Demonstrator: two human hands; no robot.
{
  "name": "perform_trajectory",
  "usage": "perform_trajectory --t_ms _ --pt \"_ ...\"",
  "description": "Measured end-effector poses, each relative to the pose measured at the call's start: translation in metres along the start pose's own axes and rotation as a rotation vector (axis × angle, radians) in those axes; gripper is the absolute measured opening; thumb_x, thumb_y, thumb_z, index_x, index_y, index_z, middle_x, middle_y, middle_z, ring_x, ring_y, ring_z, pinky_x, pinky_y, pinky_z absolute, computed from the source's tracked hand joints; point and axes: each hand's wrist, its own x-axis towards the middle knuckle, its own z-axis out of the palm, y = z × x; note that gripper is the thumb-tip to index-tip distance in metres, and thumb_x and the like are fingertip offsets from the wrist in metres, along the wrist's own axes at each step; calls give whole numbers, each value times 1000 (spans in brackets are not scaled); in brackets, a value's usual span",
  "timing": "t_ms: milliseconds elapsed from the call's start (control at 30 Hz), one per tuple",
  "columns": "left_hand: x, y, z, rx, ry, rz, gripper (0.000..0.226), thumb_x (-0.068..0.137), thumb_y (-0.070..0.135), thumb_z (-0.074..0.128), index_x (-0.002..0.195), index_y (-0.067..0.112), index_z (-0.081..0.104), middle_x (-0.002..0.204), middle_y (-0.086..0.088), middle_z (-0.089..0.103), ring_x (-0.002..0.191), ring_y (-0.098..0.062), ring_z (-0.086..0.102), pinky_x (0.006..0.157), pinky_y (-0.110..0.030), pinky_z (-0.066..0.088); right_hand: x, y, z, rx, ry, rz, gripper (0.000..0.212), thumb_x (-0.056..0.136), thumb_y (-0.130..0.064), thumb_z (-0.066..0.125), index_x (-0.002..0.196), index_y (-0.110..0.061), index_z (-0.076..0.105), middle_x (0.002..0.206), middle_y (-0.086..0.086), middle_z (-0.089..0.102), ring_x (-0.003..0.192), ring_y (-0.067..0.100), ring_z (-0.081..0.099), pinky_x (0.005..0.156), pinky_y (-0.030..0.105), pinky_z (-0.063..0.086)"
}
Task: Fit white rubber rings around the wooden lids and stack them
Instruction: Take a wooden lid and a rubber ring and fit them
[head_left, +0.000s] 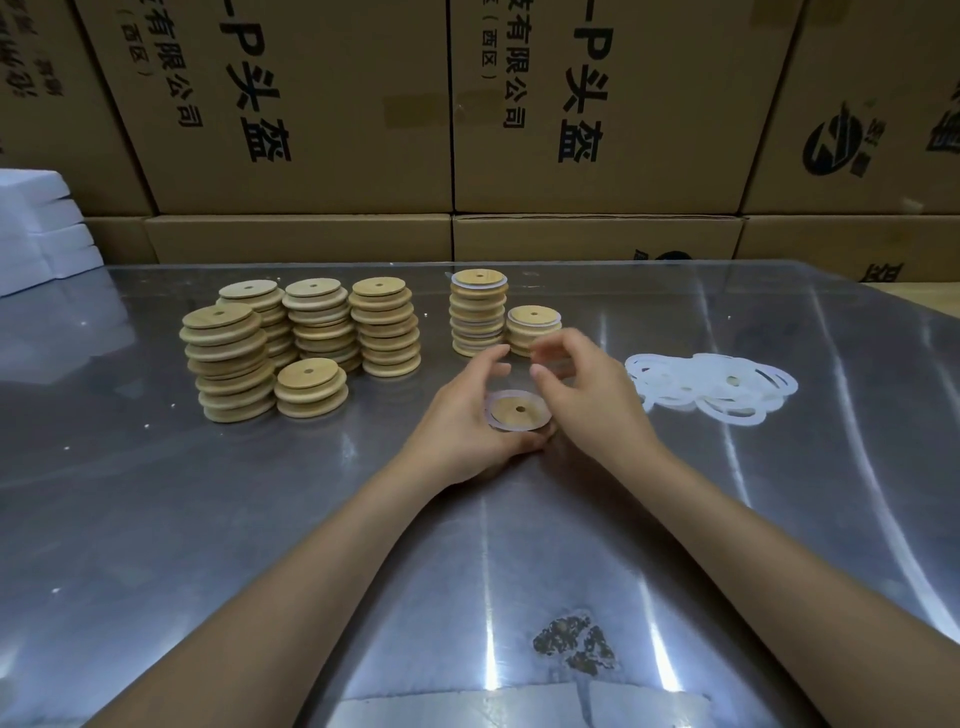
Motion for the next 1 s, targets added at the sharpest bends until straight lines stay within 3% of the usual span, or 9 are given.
perform_trajectory --t_ms 100,200,333,467,600,767,867,1000 --pt "-1 1 0 46 15 97 96 65 25 86 145 22 32 137 3 49 123 -12 51 102 -35 44 -1 8 -1 -55 -196 151 31 88 -39 61 114 -22 58 112 -10 61 100 11 59 88 31 47" --pt "-1 2 0 106 53 215 88 69 22 83 143 21 35 136 5 49 120 -10 51 99 -24 43 -1 8 2 -12 -302 151 29 84 -41 65 107 -25 58 103 -9 65 95 10 60 81 29 49" --pt "-1 3 1 132 63 287 87 69 27 83 142 20 36 133 7 46 118 -4 46 94 -12 38 1 7 -2 160 -194 128 16 87 -25 67 102 -24 61 98 -6 66 88 11 61 71 24 48" --pt "0 3 0 53 56 214 89 57 38 89 132 23 44 122 14 45 115 0 45 94 -5 34 0 5 -4 220 -88 83 15 89 -17 64 103 -20 64 95 -6 66 93 11 63 80 25 50" --pt "3 -1 -5 -134 160 33 55 65 26 86 108 19 53 109 1 62 100 -14 62 84 -25 52 -1 1 -4 316 -55 36 16 87 -12 65 99 -22 63 96 -4 68 95 14 64 83 32 53" --pt "3 0 -11 -218 217 36 37 69 14 83 94 26 58 96 0 69 86 -11 67 65 -23 55 -2 -2 -4 352 -51 0 16 86 -12 67 98 -21 61 100 -1 69 99 13 63 86 35 53" --pt "1 3 -11 -251 253 70 32 72 10 80 94 24 61 94 6 68 87 -3 65 65 -18 53 -3 -1 -4 328 -22 46 15 85 -19 69 96 -20 58 99 -1 68 97 13 63 81 41 55" --pt "0 5 -11 -252 259 68 22 76 11 77 88 19 61 94 0 69 93 -10 66 70 -23 55 -5 -3 -2 320 -6 35 17 85 -19 69 86 -30 56 95 -2 67 95 13 64 79 44 56"
